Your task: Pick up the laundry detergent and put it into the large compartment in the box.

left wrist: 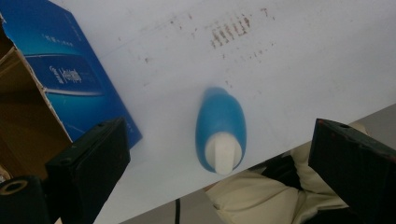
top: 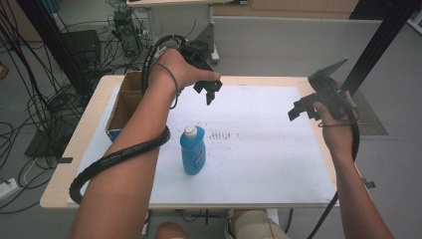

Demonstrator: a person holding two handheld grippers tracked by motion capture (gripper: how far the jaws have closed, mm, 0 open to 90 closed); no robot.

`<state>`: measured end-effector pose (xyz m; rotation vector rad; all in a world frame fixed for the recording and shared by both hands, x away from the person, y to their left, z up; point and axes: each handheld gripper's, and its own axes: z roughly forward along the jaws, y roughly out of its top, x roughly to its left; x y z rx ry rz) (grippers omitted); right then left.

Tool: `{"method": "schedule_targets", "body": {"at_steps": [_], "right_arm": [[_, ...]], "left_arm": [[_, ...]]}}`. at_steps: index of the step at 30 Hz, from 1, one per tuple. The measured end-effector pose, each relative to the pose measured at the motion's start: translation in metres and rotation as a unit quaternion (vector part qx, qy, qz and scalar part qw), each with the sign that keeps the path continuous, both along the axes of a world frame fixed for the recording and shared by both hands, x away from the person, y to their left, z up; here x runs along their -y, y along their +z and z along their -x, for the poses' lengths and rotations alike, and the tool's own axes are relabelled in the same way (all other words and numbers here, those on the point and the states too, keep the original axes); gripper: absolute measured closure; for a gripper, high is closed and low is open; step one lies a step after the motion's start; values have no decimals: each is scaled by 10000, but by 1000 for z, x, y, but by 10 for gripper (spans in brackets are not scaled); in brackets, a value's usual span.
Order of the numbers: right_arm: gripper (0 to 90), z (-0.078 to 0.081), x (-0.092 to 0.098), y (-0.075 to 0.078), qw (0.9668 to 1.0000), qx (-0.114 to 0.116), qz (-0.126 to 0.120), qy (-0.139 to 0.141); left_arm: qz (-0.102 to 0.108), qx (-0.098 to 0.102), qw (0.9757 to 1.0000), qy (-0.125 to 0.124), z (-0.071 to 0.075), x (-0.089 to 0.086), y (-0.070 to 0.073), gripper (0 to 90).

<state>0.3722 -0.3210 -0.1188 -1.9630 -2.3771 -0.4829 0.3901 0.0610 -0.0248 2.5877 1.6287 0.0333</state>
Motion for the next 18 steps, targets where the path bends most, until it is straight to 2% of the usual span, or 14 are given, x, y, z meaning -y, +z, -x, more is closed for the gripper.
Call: {"method": "schedule_targets", "body": {"at_steps": [18], "right_arm": [[76,2,-1,-1,10000,22,-6,22]], "left_arm": [[-105,-119,9999,-54,-1,3,-13,58]]}}
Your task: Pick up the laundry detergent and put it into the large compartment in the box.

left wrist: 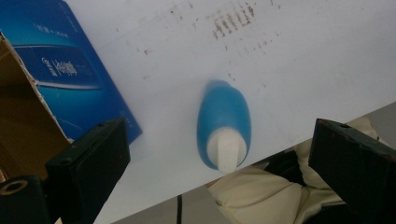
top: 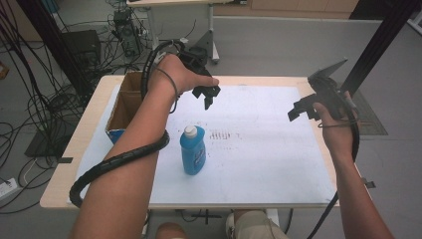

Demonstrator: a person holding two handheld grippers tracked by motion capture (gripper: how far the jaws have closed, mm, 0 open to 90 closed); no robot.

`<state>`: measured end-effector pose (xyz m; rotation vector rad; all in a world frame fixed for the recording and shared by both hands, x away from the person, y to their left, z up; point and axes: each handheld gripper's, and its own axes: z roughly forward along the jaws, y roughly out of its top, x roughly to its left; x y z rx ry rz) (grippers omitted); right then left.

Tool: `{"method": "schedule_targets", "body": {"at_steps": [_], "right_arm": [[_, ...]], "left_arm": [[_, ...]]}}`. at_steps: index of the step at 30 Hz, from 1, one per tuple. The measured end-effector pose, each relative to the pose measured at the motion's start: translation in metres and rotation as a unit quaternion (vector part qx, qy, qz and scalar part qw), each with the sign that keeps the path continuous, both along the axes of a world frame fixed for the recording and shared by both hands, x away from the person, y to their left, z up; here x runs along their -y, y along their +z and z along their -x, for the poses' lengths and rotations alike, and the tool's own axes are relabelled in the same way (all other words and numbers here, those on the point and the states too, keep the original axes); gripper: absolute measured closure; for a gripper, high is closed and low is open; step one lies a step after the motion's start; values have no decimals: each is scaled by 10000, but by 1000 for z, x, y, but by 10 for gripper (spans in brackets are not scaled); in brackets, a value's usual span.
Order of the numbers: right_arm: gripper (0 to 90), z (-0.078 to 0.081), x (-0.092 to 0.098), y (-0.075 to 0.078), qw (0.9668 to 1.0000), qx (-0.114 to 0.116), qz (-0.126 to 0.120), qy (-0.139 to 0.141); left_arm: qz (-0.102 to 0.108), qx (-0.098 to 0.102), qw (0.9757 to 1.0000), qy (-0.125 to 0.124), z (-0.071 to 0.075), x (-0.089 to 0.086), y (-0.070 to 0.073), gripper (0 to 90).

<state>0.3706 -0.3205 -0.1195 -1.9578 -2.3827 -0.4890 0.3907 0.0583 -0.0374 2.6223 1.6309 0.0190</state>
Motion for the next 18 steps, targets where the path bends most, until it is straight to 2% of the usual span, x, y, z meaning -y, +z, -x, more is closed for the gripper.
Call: {"method": "schedule_targets", "body": {"at_steps": [18], "right_arm": [[76,-1,-5,-4,10000,-35,25,63]], "left_arm": [[12,-163,9999,-44,-1,-2,-26,57]]}}
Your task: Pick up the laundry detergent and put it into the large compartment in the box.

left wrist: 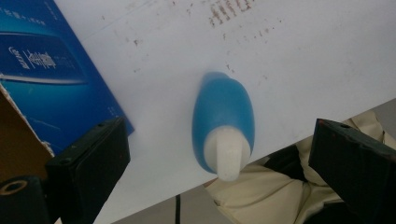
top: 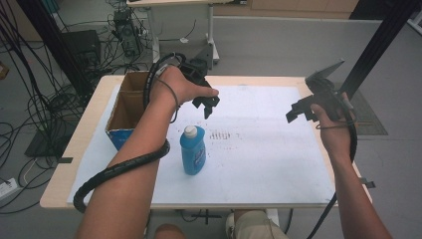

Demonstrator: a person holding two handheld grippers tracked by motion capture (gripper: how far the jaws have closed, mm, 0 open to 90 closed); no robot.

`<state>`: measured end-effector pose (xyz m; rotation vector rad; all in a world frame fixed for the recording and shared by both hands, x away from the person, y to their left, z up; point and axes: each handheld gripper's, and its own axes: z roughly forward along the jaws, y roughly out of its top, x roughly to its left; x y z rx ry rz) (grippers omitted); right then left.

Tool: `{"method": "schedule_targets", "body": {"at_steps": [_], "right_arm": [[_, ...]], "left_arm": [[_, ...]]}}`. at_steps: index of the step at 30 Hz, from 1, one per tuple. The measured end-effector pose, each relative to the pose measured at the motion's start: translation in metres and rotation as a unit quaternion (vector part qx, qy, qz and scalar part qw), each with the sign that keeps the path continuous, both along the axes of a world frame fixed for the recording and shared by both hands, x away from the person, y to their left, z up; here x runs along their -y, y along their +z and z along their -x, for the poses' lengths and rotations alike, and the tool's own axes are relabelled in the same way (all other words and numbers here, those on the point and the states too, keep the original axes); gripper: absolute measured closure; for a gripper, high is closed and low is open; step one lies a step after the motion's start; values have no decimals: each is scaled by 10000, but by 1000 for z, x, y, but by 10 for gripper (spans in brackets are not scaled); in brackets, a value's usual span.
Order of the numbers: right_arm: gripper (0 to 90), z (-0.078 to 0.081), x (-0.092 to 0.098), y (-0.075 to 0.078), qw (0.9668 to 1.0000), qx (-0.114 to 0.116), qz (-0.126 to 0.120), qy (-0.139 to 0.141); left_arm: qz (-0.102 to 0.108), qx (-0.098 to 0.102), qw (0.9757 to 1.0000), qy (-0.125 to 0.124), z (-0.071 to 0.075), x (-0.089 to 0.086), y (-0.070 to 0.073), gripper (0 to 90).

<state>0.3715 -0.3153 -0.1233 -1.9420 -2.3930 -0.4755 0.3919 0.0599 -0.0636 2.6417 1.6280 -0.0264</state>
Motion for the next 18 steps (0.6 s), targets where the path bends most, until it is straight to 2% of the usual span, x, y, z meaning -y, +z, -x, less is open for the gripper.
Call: {"method": "schedule_targets", "body": {"at_steps": [18], "right_arm": [[76,2,1,-2,10000,-8,-7,-26]], "left_arm": [[5,-95,10000,-20,1,-3,-23,55]]}}
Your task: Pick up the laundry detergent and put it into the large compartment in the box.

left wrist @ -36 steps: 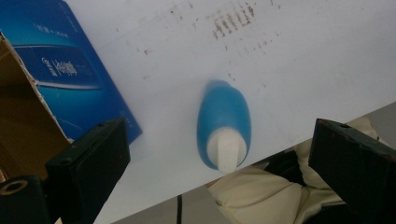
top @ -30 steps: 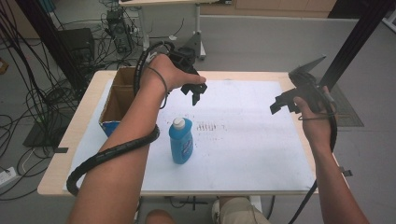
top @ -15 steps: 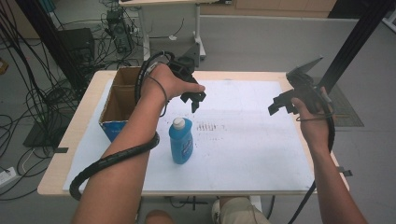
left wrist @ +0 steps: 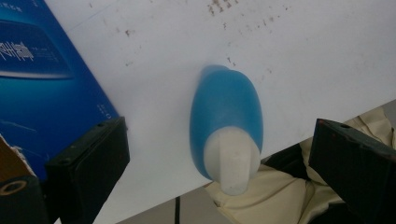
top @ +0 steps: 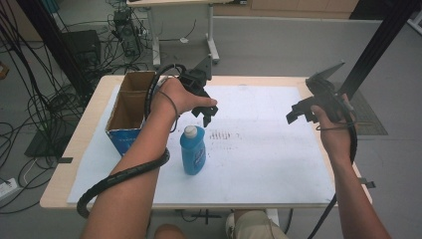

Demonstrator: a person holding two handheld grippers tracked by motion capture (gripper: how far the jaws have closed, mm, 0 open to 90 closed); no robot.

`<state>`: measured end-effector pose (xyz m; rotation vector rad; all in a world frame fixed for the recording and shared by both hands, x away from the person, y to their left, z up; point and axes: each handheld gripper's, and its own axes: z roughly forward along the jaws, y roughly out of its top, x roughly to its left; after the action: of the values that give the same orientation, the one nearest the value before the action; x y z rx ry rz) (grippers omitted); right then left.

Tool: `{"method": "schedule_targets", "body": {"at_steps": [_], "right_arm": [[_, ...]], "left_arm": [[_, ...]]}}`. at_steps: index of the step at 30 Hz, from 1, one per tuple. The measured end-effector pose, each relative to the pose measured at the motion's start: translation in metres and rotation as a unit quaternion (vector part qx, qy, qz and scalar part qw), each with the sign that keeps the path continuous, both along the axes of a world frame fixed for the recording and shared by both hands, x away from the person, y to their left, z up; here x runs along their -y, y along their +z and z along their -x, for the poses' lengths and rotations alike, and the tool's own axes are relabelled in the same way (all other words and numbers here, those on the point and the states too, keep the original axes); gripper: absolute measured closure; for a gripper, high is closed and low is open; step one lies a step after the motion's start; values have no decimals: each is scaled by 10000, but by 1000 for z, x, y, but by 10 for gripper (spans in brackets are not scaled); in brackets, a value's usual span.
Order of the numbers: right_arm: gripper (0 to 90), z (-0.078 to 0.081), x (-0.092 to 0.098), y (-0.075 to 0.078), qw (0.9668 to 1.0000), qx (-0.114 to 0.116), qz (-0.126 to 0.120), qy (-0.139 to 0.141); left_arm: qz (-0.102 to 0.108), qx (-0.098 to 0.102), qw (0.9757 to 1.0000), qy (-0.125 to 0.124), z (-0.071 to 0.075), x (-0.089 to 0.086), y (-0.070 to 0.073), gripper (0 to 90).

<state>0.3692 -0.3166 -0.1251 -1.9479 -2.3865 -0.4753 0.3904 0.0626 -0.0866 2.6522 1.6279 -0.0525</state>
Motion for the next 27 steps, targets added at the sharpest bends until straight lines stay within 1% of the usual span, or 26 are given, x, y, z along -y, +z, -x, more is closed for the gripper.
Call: {"method": "schedule_targets", "body": {"at_steps": [4,5,9,18,20,21,27], "right_arm": [[76,0,-1,-1,10000,-6,0,0],[76,0,-1,-1,10000,-10,4,1],[76,-1,-2,-1,10000,-17,8,25],[76,-1,-3,-3,10000,-29,13,27],[76,-1,-4,-4,10000,-33,13,20],[76,-1,-4,-4,10000,-36,15,18],[76,-1,-5,-4,10000,-44,16,24]], "left_arm": [[-2,-30,10000,-2,1,0,-6,55],[16,-57,10000,-8,1,-1,-9,55],[-2,-62,10000,-23,1,-1,-14,55],[58,-126,9999,-49,3,-2,-32,55],[34,-167,9998,-71,3,-1,-38,54],[34,-167,9998,-71,3,-1,-38,55],[-15,-186,9998,-107,5,1,-49,54]]}}
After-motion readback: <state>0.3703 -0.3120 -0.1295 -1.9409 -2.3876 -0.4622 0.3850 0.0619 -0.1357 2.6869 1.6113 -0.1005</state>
